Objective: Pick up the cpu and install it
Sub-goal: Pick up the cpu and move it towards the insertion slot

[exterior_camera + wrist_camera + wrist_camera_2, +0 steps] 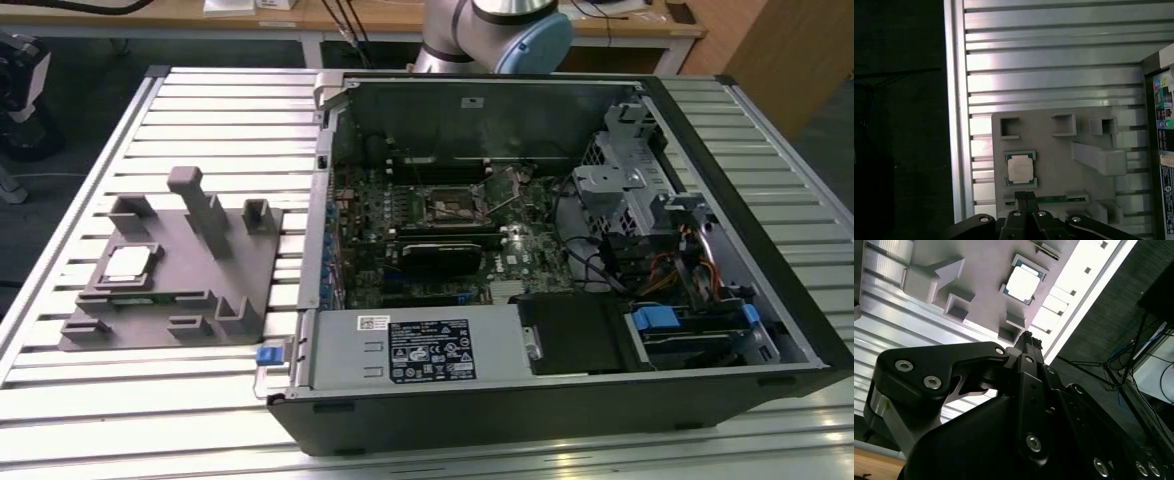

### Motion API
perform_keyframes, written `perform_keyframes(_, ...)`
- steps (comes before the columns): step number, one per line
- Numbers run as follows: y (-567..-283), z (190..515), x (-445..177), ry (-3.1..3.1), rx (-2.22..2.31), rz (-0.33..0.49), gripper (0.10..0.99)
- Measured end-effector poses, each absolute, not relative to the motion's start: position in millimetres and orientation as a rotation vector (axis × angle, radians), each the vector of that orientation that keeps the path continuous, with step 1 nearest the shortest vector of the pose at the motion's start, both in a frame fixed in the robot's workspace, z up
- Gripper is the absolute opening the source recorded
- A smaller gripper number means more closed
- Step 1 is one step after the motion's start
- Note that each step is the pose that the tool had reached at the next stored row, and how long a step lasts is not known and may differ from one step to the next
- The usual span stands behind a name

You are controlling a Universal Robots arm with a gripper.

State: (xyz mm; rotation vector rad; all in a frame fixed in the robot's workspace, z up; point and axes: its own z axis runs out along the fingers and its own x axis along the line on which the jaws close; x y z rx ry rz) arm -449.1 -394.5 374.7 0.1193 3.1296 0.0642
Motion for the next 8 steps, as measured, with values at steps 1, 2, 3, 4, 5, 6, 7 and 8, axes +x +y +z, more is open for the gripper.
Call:
perform_keyframes(1,-394.5,374.0,-449.1,3.130,0.119,0.064,0.106)
perform_keyframes(2,-394.5,373.3,-449.1,3.130,0.119,0.064,0.106)
perform_keyframes(3,-394.5,372.5,-449.1,3.130,0.119,0.064,0.106)
perform_keyframes(4,-394.5,371.7,-449.1,3.130,0.119,0.064,0.106)
perform_keyframes(5,-394.5,370.8,-449.1,3.130,0.119,0.064,0.106)
perform_keyframes(6,-394.5,369.7,-449.1,3.130,0.119,0.064,0.106)
perform_keyframes(7,-394.5,368.7,-449.1,3.130,0.119,0.064,0.106)
perform_keyframes(8,-394.5,367.6,-449.1,3.130,0.119,0.064,0.106)
